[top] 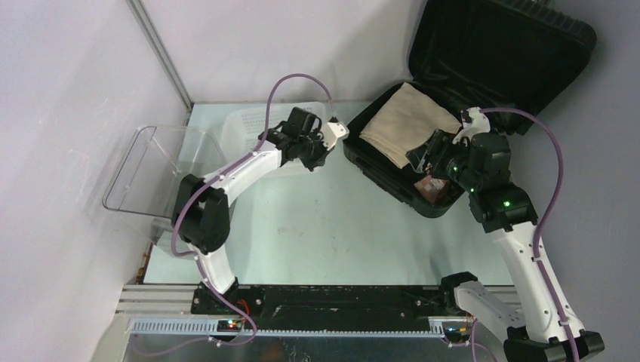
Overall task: Open, take out, and arrange the luggage
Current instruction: Move the bin to the center of the board.
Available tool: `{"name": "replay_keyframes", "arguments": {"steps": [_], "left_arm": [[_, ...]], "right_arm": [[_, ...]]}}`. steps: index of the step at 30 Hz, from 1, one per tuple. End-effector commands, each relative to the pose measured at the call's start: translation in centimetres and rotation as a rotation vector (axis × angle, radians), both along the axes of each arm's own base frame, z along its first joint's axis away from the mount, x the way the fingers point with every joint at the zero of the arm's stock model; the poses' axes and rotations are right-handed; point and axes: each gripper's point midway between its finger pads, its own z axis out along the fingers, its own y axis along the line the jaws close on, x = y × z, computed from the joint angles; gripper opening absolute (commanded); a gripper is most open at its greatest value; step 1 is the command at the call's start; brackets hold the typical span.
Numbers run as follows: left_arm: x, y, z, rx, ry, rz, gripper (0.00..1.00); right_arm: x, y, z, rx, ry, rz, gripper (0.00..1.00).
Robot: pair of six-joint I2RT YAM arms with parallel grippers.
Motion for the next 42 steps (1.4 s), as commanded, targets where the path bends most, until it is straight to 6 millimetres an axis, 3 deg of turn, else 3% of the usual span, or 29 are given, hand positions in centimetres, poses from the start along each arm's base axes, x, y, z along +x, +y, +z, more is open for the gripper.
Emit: {"name": "replay_keyframes", "arguments": {"steps": [1,9,18,25,29,33,42], "left_arm": [[-1.6,-2.3,4.7,-0.096,-0.107,-0.097,0.0],[-6.2,-4.1,4.1,-0.121,-0.059,-0.108,0.0],[-11.1,-5.4,5.2,-0.189,-0.041,-0.126,0.0],[-13.9,-5.2,5.2,-0.194,-0.006,-0.079,0.01],[-16.1,-6.2,4.4,-0.197,0.009,-0.112,0.0],[-17.3,-7.7,3.8,-0.213,0.011,-0.162,0.01],[-18.0,-10.5,3.3,-0.203,0.023,-0.217,0.0]], "right_arm": [[-0.5,-1.0,0.7,-0.008,-0.025,-0.045,0.68],[-0.9,-1.7,1.3,-0.017,-0.052,-0.067,0.68],[-1.2,-2.1,1.8,-0.026,-0.05,-0.088,0.68],[-1.3,-2.4,1.0,-0.029,-0.016,-0.109,0.68],[-1.2,-2.5,0.6,-0.026,0.003,-0.117,0.68],[-1.0,-2.3,0.6,-0.02,0.004,-0.116,0.68],[-1.1,-2.4,0.6,-0.026,0.003,-0.12,0.68]]}}
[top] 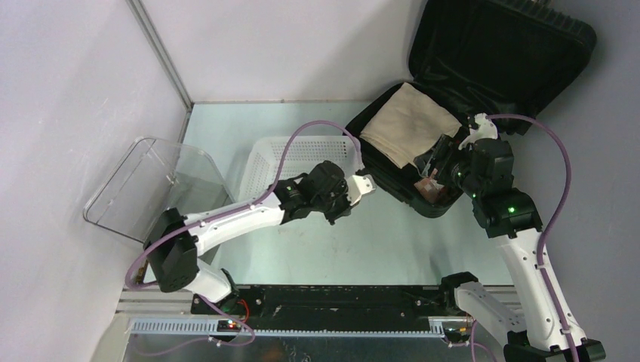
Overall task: Open, take out, and arrange the luggage
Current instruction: Move the bin to the center of the board.
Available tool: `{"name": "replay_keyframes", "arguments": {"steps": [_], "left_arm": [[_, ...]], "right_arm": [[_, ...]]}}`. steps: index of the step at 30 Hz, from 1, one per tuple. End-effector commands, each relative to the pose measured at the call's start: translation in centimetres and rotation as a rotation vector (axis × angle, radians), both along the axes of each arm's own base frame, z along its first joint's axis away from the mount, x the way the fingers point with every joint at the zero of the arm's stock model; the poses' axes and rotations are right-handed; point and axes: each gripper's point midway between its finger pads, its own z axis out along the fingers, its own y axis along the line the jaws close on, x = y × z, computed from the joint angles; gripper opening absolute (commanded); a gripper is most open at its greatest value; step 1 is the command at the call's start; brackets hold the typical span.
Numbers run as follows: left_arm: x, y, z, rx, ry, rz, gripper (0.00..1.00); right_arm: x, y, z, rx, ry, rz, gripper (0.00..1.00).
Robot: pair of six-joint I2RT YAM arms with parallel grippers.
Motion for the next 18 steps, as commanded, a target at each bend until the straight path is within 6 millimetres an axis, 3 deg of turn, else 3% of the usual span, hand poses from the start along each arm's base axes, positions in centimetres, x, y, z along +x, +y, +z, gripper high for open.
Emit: {"name": "replay_keyframes", "arguments": {"steps": [1,18], "left_arm": [[-1.1,-3.2,2.1,-0.084,0.013,-0.033,0.0],[-7.4,-6.8,0.5,-0.098,0.163,-0.035,0.09]], "right_arm": [[0.1,-0.3,1.6,0.003,-0.045,-0.02,0.68],[0.3,-0.7,0.7,-0.012,-0.011,-0.039,0.69]]}}
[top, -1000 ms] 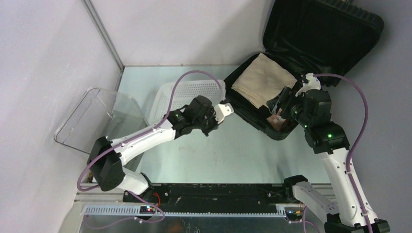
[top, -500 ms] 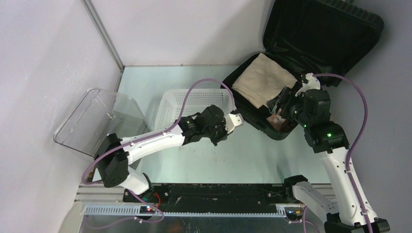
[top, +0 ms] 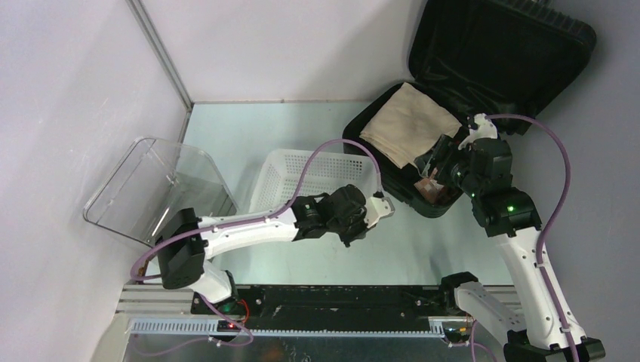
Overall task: Open, take out, and arrange the luggage
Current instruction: Move the bin to the center of the board.
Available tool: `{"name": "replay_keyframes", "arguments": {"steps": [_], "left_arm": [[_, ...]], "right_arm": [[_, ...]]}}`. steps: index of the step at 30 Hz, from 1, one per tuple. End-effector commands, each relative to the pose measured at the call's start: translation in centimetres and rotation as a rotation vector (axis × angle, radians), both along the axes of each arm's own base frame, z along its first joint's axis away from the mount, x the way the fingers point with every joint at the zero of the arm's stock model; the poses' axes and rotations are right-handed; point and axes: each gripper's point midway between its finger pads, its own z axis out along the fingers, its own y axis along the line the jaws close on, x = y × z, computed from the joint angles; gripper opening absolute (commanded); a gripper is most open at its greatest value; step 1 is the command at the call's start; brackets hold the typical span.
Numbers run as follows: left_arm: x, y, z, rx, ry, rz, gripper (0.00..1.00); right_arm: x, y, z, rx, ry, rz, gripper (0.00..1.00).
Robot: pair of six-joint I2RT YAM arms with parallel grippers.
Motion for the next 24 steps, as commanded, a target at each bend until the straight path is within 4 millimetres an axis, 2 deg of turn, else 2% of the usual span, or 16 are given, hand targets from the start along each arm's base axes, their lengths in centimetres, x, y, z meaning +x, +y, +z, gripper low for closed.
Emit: {"name": "replay_keyframes", "arguments": {"steps": [1,2,5,6,7,8,9,10,11,15,17,18,21,22,23,24], "left_arm": [[-1.5,-3.1,2.0,-0.111,0.092,0.01,0.13],[-1.6,-3.3,2.1,-0.118,0.096,0.012,0.16],[-1.8,-3.6,2.5,-0.138,0.117,0.028,0.35],[-1.8,-3.6,2.7,-0.143,0.121,0.032,0.47],[-1.8,-3.6,3.1,-0.149,0.122,0.034,0.53],[-1.9,-3.6,3.5,-0.151,0.124,0.035,0.68],[-1.9,-3.5,4.0,-0.16,0.122,0.035,0.74],[-1.8,-3.4,4.5,-0.166,0.118,0.042,0.9],[-1.8,-3.4,5.2,-0.18,0.111,0.046,0.95],[-0.3,-2.4,7.8,-0.191,0.05,0.123,1.0],[1.4,-1.4,9.1,-0.175,0.005,0.206,1.0],[2.6,-1.4,10.5,-0.188,-0.015,0.265,1.0],[5.5,0.6,10.9,-0.125,0.025,0.385,0.99],[6.2,0.1,11.5,-0.13,0.046,0.388,0.99],[7.3,1.1,11.2,-0.107,0.062,0.418,0.99],[8.2,0.8,11.7,-0.114,0.067,0.42,0.98]], "right_arm": [[0.3,-0.5,0.9,-0.007,-0.018,-0.027,0.69],[0.2,-0.5,0.8,-0.009,-0.015,-0.028,0.69],[0.2,-0.7,0.5,-0.022,-0.006,-0.034,0.69],[0.1,-0.8,0.5,-0.024,-0.005,-0.033,0.69],[0.1,-0.8,0.5,-0.024,-0.005,-0.033,0.7],[0.1,-0.8,0.5,-0.024,-0.005,-0.034,0.71],[0.1,-0.8,0.6,-0.021,-0.006,-0.035,0.71],[0.1,-0.8,0.6,-0.017,-0.007,-0.038,0.72],[0.1,-0.7,0.7,-0.013,-0.009,-0.036,0.72],[-0.1,-0.4,1.1,0.015,-0.018,-0.028,0.72],[-0.3,-0.3,1.2,0.023,-0.018,-0.027,0.73],[-0.4,-0.3,1.2,0.025,-0.015,-0.026,0.72],[-0.9,-0.3,1.1,0.025,-0.011,-0.021,0.72],[-1.0,-0.3,1.0,0.021,-0.007,-0.02,0.72],[-1.1,-0.4,1.1,0.021,-0.01,-0.019,0.72],[-1.3,-0.5,1.0,0.018,-0.002,-0.024,0.72]]}}
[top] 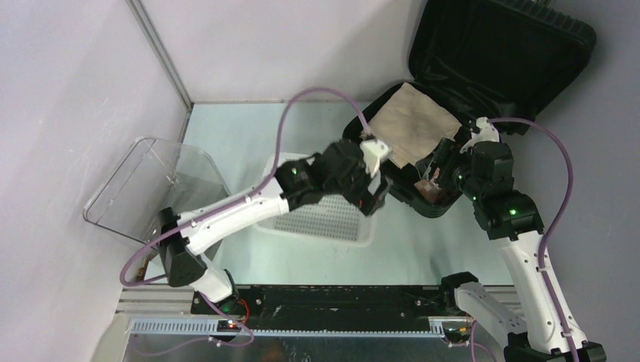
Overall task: Open, take out, and arrange the luggage
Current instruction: Move the bin to the center of the board, then close the clothes in the opened luggage.
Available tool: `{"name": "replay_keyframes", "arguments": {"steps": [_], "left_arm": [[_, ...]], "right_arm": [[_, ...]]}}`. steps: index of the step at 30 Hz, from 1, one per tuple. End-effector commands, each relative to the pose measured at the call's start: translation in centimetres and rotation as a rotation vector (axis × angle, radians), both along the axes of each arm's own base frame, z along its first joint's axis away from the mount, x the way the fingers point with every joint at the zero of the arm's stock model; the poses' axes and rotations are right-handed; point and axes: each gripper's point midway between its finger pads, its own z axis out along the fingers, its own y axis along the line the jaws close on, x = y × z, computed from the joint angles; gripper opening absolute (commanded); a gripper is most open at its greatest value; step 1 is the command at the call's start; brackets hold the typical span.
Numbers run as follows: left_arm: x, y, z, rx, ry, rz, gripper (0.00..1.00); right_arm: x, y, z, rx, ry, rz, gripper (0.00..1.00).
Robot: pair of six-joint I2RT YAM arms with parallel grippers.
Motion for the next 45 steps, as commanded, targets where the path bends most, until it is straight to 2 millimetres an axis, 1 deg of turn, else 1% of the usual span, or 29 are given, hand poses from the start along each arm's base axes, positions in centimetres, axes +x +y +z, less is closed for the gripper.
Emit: {"name": "replay_keyframes", "arguments": {"steps": [1,5,8,9,10,11,12,15,16,17,18,19,22,25,26,27,29,31,32,33,34,35,36,37,38,41,42,43,45], "left_arm": [[5.5,2.9,1.0,0.048,0.05,0.172,0.98],[10.2,3.4,2.2,0.015,0.032,0.235,0.98],[13.7,2.4,3.3,-0.042,0.044,0.242,0.98],[16.4,4.1,3.6,-0.066,0.064,0.292,1.0],[16.9,2.5,4.0,-0.09,0.068,0.269,0.97],[17.2,2.0,4.2,-0.119,0.096,0.26,0.96],[18.7,1.5,4.5,-0.145,0.099,0.271,0.95],[21.1,0.7,5.0,-0.201,0.116,0.293,0.93],[21.5,0.9,5.0,-0.202,0.116,0.303,0.93],[21.8,1.1,4.8,-0.199,0.113,0.315,0.93],[22.0,1.6,4.6,-0.188,0.113,0.328,0.93],[22.0,2.3,4.3,-0.166,0.103,0.344,0.93],[21.5,5.4,2.9,-0.048,0.072,0.4,0.93],[19.5,9.4,1.5,0.07,0.058,0.456,0.92],[19.2,10.6,1.1,0.111,0.046,0.475,0.92],[18.0,11.8,0.6,0.138,0.05,0.479,0.91],[16.4,13.3,-0.2,0.173,0.056,0.48,0.9],[14.3,13.5,-1.2,0.159,0.099,0.431,0.89],[13.3,12.4,-1.2,0.11,0.128,0.38,0.88],[12.0,12.5,-2.1,0.101,0.156,0.355,0.87],[11.1,11.2,-1.4,0.039,0.159,0.299,0.87],[10.0,11.0,-3.0,0.047,0.193,0.275,0.87],[9.2,9.9,-2.7,0.01,0.191,0.235,0.86],[8.4,9.7,-3.8,0.019,0.211,0.22,0.86],[7.7,8.7,-3.7,-0.004,0.217,0.189,0.86],[5.1,6.5,-5.1,-0.022,0.266,0.108,0.86],[4.4,6.1,-5.8,-0.016,0.283,0.099,0.86],[3.6,5.2,-5.9,-0.024,0.278,0.072,0.86],[2.1,4.0,-6.6,-0.026,0.297,0.036,0.86]], "right_arm": [[-0.8,-0.2,1.6,0.018,-0.036,-0.005,0.72],[-1.1,0.1,1.4,0.028,-0.022,0.007,0.72],[-1.2,0.8,1.5,0.04,-0.023,0.048,0.72],[-1.3,0.9,1.5,0.04,-0.026,0.055,0.72],[-1.2,1.0,1.6,0.041,-0.03,0.057,0.72],[-1.1,1.0,1.5,0.039,-0.028,0.056,0.72],[-0.9,0.8,1.3,0.033,-0.022,0.046,0.72],[0.2,0.2,0.2,0.048,-0.001,-0.03,0.72],[0.8,0.3,-0.5,0.062,0.007,-0.045,0.72],[1.6,0.1,-0.2,0.096,-0.008,-0.094,0.72],[2.1,0.1,-1.1,0.11,0.008,-0.115,0.72],[2.8,-0.1,-0.9,0.142,-0.007,-0.157,0.72],[4.5,-1.3,-2.7,0.16,-0.001,-0.258,0.74],[6.3,-3.1,-3.4,0.131,-0.028,-0.314,0.79],[6.8,-4.0,-4.4,0.1,-0.016,-0.32,0.8],[7.3,-3.9,-4.3,0.103,-0.028,-0.299,0.81],[8.0,-4.5,-5.5,0.086,-0.005,-0.295,0.82],[8.8,-4.5,-7.0,0.099,0.039,-0.281,0.81],[9.0,-4.5,-7.2,0.11,0.046,-0.283,0.8],[9.2,-4.4,-7.6,0.119,0.06,-0.282,0.79],[9.3,-4.3,-7.8,0.14,0.069,-0.293,0.79],[9.5,-4.2,-8.2,0.15,0.079,-0.3,0.78],[9.6,-4.1,-8.4,0.178,0.088,-0.315,0.78],[9.8,-3.9,-9.0,0.193,0.097,-0.322,0.77],[10.0,-3.7,-9.2,0.226,0.102,-0.338,0.77],[10.7,-3.4,-10.8,0.277,0.126,-0.371,0.78],[11.1,-3.4,-10.8,0.304,0.118,-0.389,0.79],[11.3,-3.2,-11.8,0.315,0.141,-0.398,0.79],[11.9,-2.5,-12.4,0.376,0.156,-0.418,0.8]]}}
